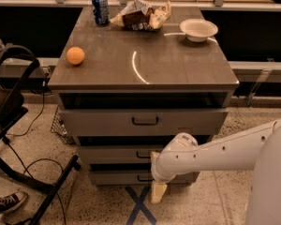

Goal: Open middle drawer

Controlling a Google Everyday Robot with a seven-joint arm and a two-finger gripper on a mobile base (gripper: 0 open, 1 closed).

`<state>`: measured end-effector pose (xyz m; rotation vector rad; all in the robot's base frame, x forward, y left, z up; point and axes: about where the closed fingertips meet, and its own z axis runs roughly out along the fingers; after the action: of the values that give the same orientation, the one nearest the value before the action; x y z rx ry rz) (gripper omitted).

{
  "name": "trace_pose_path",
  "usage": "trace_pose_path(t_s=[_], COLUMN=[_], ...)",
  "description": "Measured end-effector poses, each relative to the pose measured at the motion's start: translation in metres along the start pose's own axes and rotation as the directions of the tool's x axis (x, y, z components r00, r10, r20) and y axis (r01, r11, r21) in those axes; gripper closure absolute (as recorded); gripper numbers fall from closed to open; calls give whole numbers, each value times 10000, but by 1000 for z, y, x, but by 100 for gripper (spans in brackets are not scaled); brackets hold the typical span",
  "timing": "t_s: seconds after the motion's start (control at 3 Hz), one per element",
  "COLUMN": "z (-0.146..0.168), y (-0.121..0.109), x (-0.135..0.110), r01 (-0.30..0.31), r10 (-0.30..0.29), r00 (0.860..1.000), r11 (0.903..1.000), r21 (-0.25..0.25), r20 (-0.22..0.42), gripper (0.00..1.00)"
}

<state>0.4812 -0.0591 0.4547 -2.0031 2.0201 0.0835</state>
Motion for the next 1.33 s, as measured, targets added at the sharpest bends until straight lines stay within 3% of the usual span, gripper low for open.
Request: trace_pose_path(t_s=[0.67,1.33], z=[40,58], y=[-20,-27], x=[18,9], r01=[59,420], r10=[-58,-414], r00=[9986,9981], r11=[10000,9990], r21=[27,125], r20=[-525,-448], gripper=[0,0])
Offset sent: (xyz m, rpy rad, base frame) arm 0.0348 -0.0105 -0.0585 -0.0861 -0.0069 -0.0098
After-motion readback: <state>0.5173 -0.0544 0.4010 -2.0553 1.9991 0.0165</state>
